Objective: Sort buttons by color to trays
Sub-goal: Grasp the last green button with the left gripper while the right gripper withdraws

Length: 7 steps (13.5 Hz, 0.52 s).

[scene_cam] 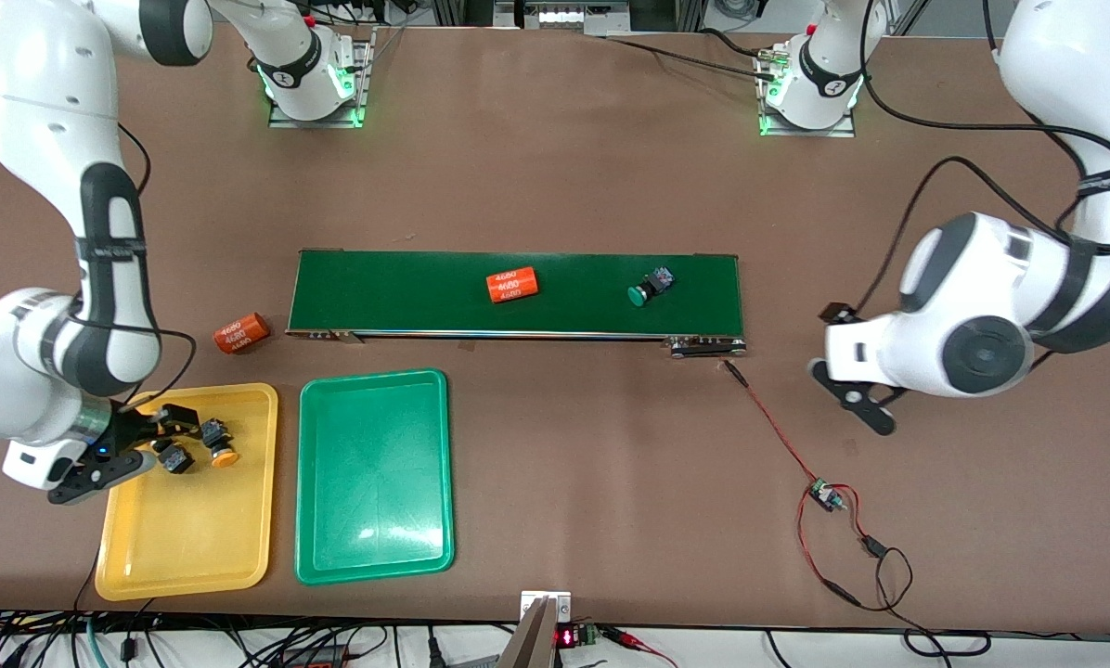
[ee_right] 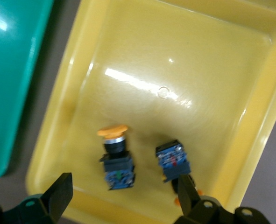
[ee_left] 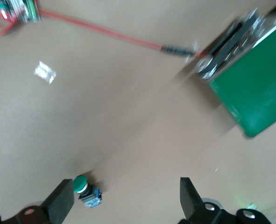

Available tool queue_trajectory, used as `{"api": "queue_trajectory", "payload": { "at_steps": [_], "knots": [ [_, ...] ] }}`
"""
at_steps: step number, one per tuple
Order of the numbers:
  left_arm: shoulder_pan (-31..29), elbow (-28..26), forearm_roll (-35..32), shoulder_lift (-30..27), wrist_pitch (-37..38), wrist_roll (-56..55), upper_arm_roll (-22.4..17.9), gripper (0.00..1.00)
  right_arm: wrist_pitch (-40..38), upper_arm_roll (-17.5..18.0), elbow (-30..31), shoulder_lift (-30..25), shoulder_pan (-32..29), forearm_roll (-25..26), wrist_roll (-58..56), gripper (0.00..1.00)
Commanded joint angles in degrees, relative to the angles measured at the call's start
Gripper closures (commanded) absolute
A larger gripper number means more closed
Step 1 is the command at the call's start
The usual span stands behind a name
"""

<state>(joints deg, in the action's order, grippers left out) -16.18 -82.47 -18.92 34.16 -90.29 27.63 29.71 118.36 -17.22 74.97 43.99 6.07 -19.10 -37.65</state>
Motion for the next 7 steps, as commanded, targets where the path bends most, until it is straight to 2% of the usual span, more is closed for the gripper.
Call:
{"api": "queue_trajectory", "payload": {
  "at_steps": [1, 4, 7],
  "knots": [
    [1.0, -14.1, 2.9, -7.1, -8.3, 10.7, -8.9, 0.0, -8.5, 0.3, 1.2, -7.0, 4.3, 4.2, 14.9, 0.0],
    [0.7, -21.5, 2.4, -7.4, -18.0, 23.4, -18.3, 0.0, -14.3, 0.8, 1.1, -11.5, 10.1, 5.1, 30.1, 0.0],
    [0.6, -27.7, 3.7, -7.7, -26.1, 19.1, -25.9, 0.0, -16.5, 0.4, 1.1, -12.6, 14.9, 6.0, 34.0, 0.0]
  ]
}}
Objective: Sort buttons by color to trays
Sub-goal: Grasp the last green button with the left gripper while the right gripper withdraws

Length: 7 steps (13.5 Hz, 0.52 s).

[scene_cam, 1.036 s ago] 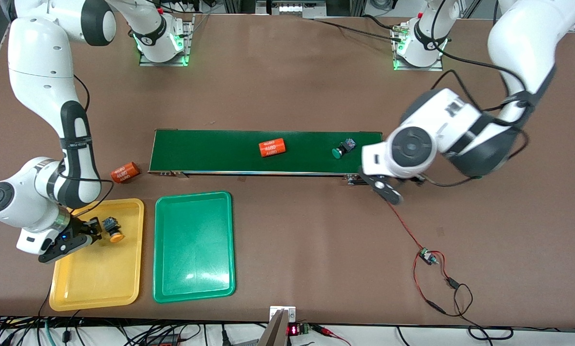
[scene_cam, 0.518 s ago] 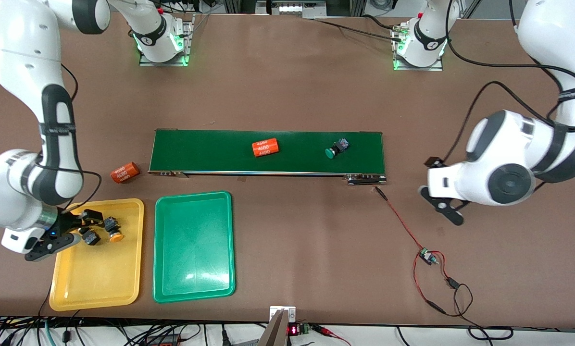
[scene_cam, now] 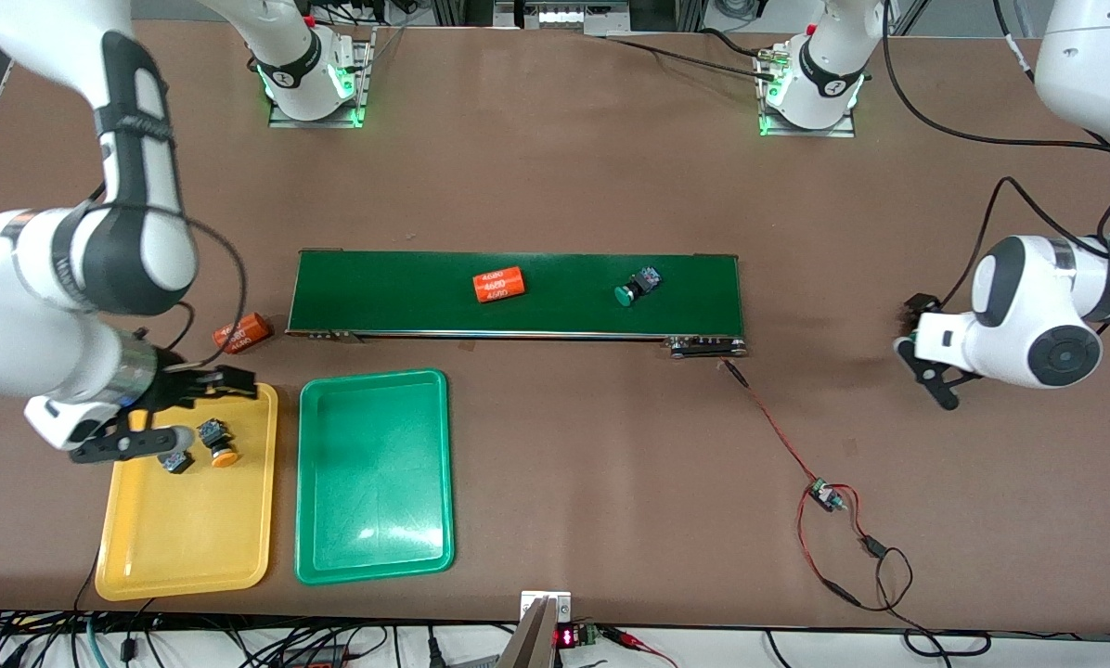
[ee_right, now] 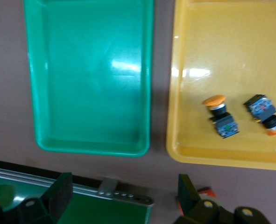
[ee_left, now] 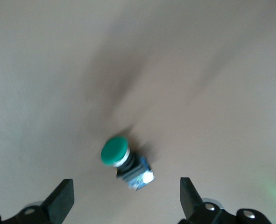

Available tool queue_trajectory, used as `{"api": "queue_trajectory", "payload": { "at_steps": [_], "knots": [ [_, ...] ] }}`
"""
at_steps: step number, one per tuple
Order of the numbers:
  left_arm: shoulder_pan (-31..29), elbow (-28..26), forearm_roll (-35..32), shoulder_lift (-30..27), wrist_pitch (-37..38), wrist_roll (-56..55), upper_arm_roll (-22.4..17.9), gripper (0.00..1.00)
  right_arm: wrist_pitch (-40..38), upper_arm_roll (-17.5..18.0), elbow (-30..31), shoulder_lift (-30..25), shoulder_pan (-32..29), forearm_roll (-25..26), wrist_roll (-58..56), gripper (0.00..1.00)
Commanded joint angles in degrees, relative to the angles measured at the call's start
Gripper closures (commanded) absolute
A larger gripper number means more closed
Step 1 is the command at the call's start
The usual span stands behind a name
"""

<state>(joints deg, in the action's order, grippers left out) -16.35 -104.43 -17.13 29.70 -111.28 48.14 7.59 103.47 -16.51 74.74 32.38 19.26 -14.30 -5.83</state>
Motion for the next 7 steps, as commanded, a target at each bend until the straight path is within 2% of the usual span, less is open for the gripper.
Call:
{"api": "queue_trajectory", "payload": {
  "at_steps": [1, 4, 7],
  "knots": [
    [0.7, -7.3, 2.3, -3.2, -6.3, -6.8, -4.1, 0.0, -2.9, -0.6, 1.3, -1.1, 3.8, 2.7, 3.5, 0.0],
    [0.4, -10.7, 2.4, -3.1, -10.0, -24.3, -4.2, 0.0, -9.5, -0.6, 1.0, -5.6, 8.8, 6.6, 14.4, 0.0],
    [0.4, -14.9, 2.3, -2.3, -18.3, -24.4, -6.3, 0.0, -9.9, -0.3, 0.3, -6.6, 11.1, 8.8, 19.9, 0.0]
  ]
}}
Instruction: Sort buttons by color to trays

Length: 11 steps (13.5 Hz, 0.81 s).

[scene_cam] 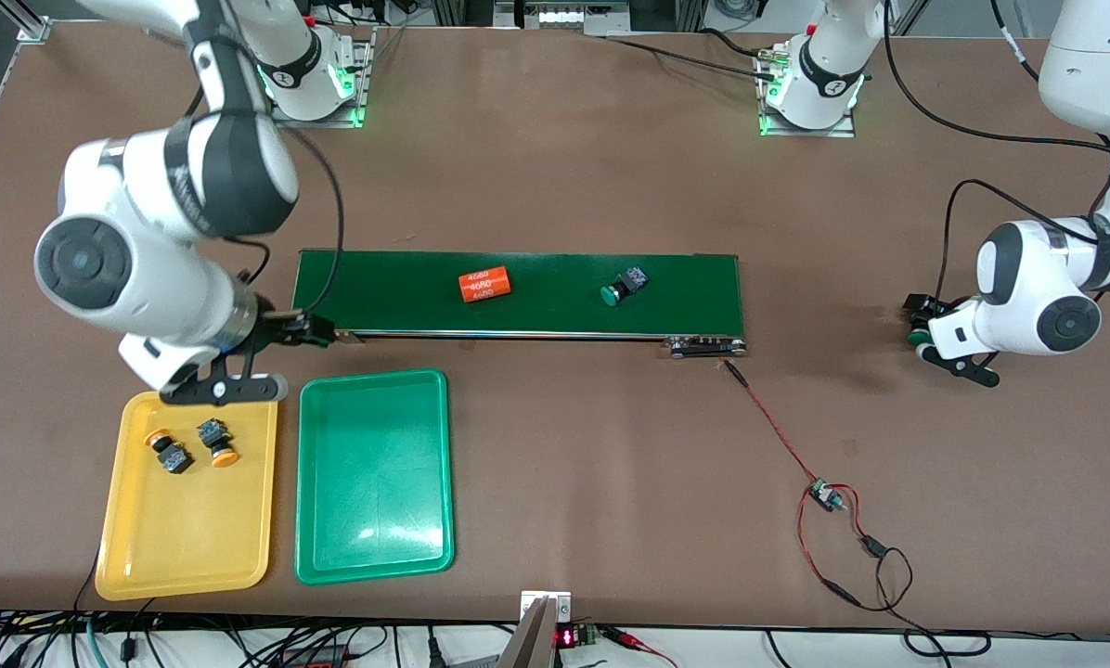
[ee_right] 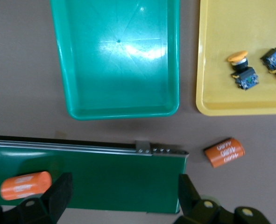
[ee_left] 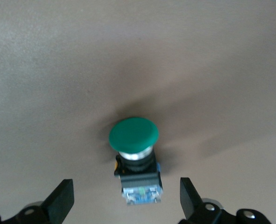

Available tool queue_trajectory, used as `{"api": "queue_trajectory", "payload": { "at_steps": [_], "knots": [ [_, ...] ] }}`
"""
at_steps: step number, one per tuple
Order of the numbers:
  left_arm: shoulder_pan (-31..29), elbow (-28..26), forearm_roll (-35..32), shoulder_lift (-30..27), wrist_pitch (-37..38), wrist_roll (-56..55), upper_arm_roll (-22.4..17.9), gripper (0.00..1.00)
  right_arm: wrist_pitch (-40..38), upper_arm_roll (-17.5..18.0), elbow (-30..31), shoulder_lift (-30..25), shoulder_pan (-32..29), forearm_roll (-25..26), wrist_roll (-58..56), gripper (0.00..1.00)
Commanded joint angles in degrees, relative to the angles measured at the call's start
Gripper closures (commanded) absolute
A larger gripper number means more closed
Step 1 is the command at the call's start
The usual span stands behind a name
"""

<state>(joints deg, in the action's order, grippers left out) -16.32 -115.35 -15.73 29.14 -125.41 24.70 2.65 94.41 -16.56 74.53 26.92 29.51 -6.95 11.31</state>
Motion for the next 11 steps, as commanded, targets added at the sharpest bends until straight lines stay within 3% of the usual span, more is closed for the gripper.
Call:
{"api": "queue_trajectory", "payload": {
  "at_steps": [1, 2, 3, 5, 7, 9, 11],
  "knots": [
    [0.4, -4.1, 0.8, -1.7, -4.3, -1.0, -1.3, 0.0, -0.2, -0.4, 0.5, -1.3, 0.3, 0.9, 2.5, 0.0],
    [0.4, -4.2, 0.8, -1.7, -4.1, -0.2, -1.3, 0.43, -0.7, -0.7, 0.2, -1.3, -0.4, 0.9, 1.5, 0.0],
    [0.5, -4.4, 0.8, -1.6, -4.1, 0.0, -1.3, 0.56, -0.8, -0.5, -0.3, -1.3, -0.5, 1.2, 2.6, 0.0],
    [0.5, -4.4, 0.8, -1.5, -3.7, 0.1, -1.3, 0.69, -3.1, -1.6, -0.1, -2.3, -1.2, -0.7, 1.8, 0.0],
    [0.7, -3.6, 0.7, -1.8, -1.1, 0.3, -1.0, 0.73, -6.1, -1.2, 0.0, -3.3, -3.7, -10.9, 1.5, 0.0],
    [1.0, -2.9, 0.7, -3.8, 2.3, 0.6, 0.8, 0.75, -10.7, -1.2, 0.2, -3.5, -3.8, -11.0, 2.0, 0.0],
    [1.2, -1.0, 0.4, -5.7, 7.2, 3.3, 4.3, 0.75, -9.2, -0.8, 0.1, -3.5, -2.0, -4.6, 2.5, 0.0]
  ]
}}
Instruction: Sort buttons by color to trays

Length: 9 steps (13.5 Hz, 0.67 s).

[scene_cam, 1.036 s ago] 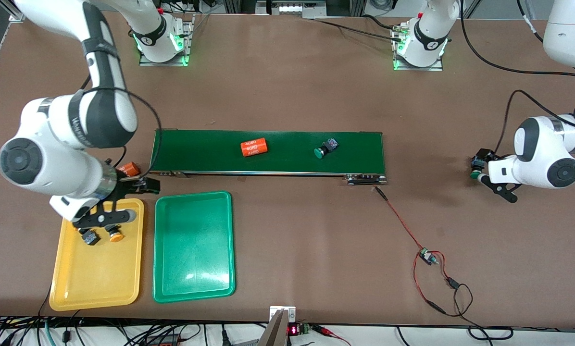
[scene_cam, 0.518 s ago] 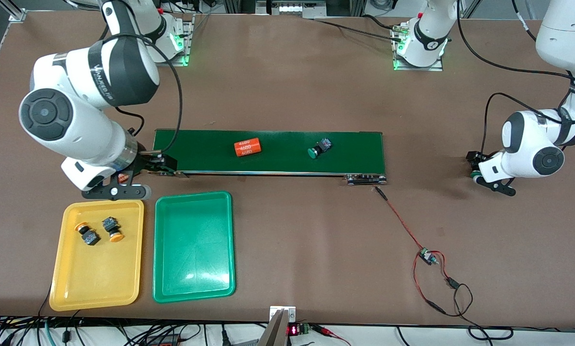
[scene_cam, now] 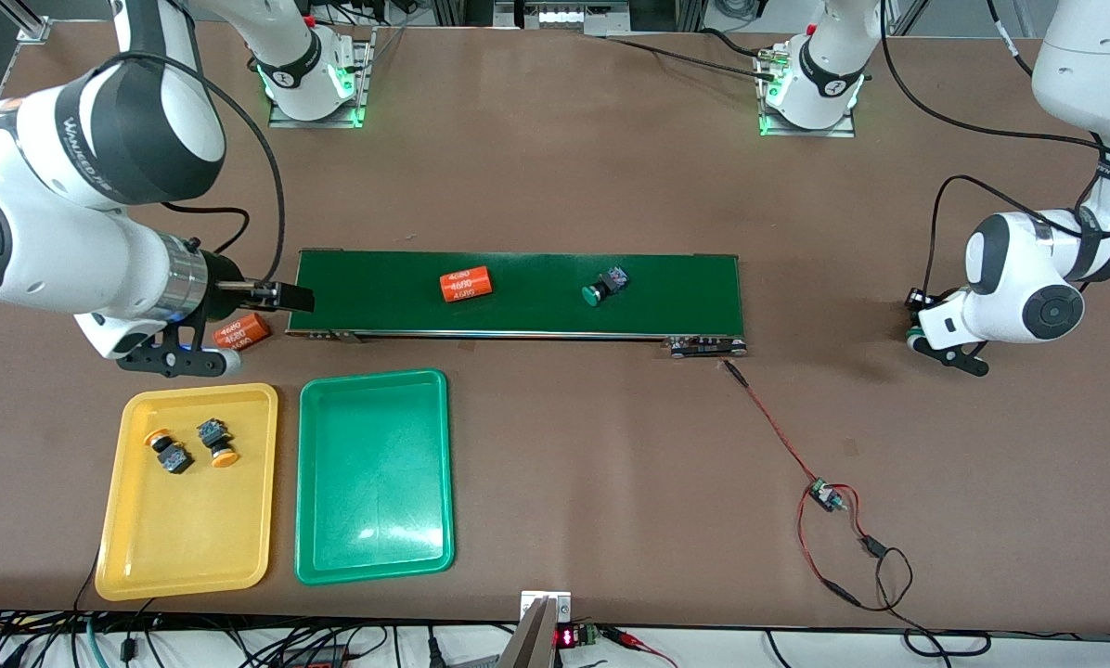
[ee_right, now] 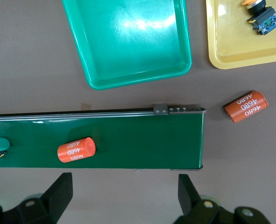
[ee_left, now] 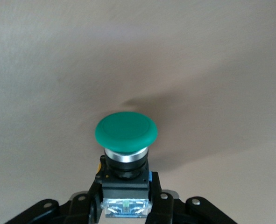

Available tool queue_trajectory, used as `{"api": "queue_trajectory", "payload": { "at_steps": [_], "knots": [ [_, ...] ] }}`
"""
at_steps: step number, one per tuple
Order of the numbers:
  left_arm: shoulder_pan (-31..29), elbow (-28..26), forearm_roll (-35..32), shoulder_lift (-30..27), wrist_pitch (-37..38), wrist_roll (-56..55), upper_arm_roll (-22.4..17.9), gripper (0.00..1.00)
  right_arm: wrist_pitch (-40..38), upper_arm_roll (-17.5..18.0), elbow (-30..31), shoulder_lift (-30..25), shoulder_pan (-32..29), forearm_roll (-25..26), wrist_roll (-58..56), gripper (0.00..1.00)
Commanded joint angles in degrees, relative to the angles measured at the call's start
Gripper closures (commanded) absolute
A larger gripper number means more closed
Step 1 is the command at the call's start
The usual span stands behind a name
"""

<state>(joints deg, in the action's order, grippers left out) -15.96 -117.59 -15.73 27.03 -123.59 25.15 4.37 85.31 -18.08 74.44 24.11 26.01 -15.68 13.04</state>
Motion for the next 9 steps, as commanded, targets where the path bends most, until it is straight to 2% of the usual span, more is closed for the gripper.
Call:
{"api": "queue_trajectory", "payload": {
  "at_steps": [1, 3, 4, 7, 9],
  "knots": [
    [0.8, 3.0, 0.5, -3.7, 7.6, 5.8, 4.3, 0.75, 1.2, 0.8, 0.4, -0.6, 3.0, 7.6, 0.8, 0.0],
    [2.1, 6.2, 0.5, -3.7, 10.9, 10.0, 8.1, 0.74, 1.6, 0.7, 0.6, -0.5, 3.9, 10.1, 1.2, 0.0],
    [3.3, 7.5, 0.6, -3.7, 12.6, 10.7, 9.7, 0.74, 1.7, 0.8, 0.7, -0.2, 3.5, 9.5, 1.0, 0.0],
    [4.4, 10.0, 0.6, -4.7, 15.4, 10.8, 20.5, 0.74, 2.4, 0.9, 0.5, 0.0, 5.1, 10.2, 1.0, 0.0],
    [4.7, 9.9, 0.6, -4.3, 15.3, 9.9, 25.1, 0.74, 2.7, 0.8, 0.5, 0.1, 6.7, 11.3, 1.1, 0.0]
  ]
}}
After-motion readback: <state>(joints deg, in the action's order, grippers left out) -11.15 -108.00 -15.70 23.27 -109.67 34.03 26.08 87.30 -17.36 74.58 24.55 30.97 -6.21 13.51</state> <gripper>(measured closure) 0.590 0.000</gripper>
